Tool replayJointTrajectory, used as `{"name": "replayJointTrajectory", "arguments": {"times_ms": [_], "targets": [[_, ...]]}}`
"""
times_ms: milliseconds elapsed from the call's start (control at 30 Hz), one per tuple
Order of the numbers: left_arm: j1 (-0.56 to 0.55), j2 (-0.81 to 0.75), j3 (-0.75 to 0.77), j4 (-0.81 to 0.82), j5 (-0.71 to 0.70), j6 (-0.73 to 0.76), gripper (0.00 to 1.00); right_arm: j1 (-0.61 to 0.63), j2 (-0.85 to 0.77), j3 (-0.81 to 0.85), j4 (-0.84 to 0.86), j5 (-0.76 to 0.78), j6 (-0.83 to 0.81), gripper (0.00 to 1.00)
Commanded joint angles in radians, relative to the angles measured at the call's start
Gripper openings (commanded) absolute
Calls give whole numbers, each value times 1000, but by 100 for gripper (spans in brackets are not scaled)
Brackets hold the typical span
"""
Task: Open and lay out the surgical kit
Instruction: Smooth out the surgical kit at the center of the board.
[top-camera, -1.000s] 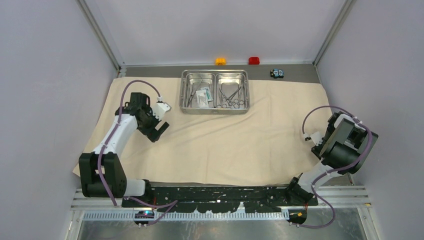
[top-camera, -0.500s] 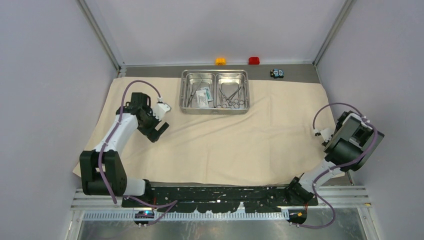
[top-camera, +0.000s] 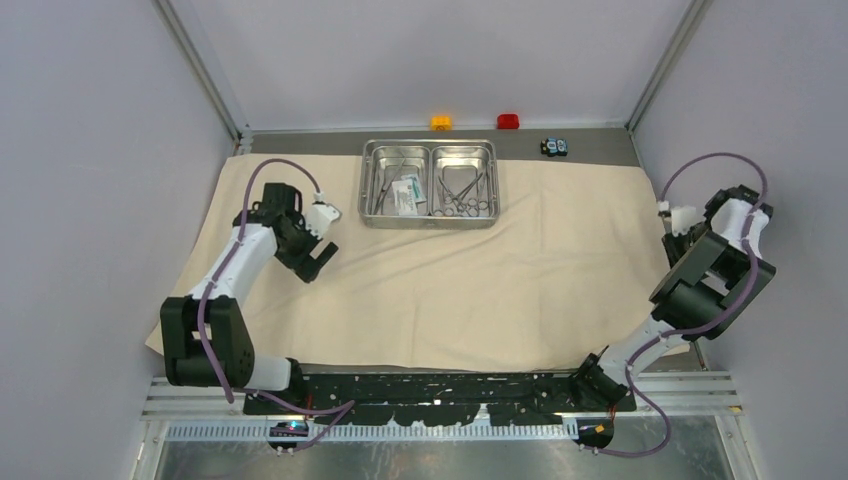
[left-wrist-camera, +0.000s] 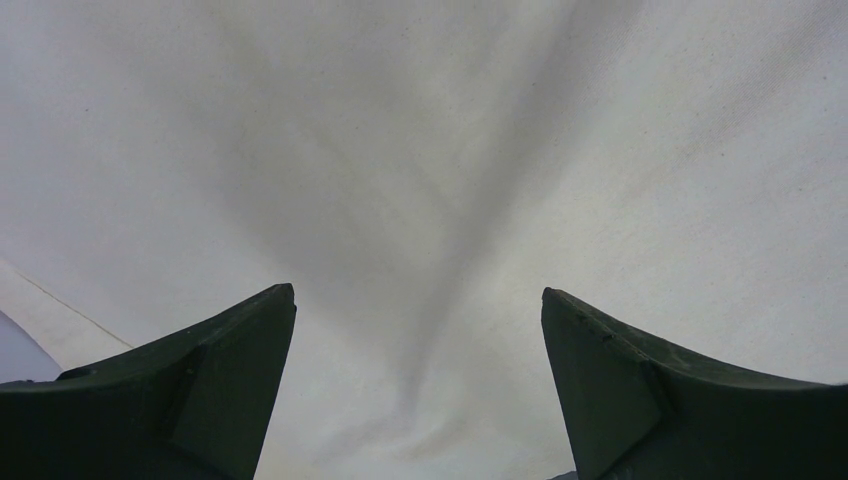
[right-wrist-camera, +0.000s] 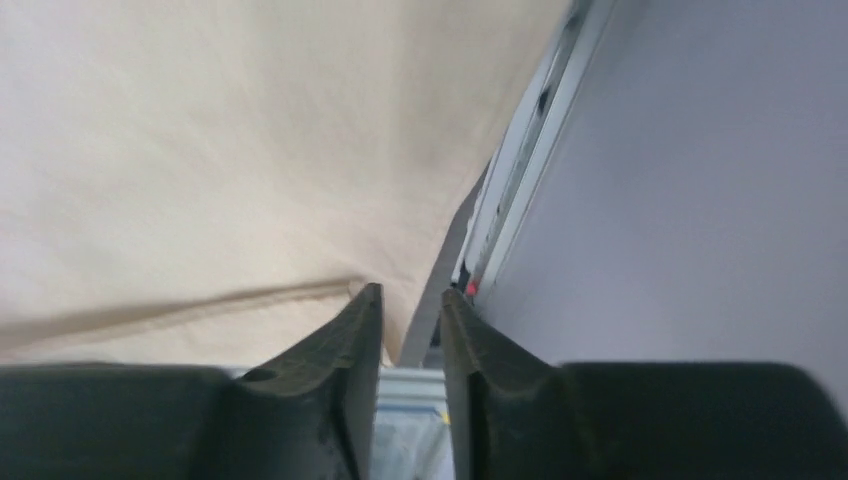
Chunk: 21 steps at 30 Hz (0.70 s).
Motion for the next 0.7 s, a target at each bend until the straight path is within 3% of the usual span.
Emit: {"name": "replayJointTrajectory", "arguments": {"times_ms": [0, 167, 367, 567, 667], "targets": [[-5, 4, 62, 32, 4, -53, 96, 20, -42, 189, -59, -336, 259, 38], [-5, -2, 83, 25, 27, -74, 96, 152, 40, 285, 73, -349, 493, 68], [-5, -16, 79, 24, 46, -93, 96, 340, 248, 440, 273, -220, 720, 72], [-6, -32, 75, 25, 58, -110, 96, 429, 517, 754, 231, -219, 828, 73], [-7, -33, 75, 32, 62, -121, 96, 463, 579, 812, 228, -210, 847, 73]]}}
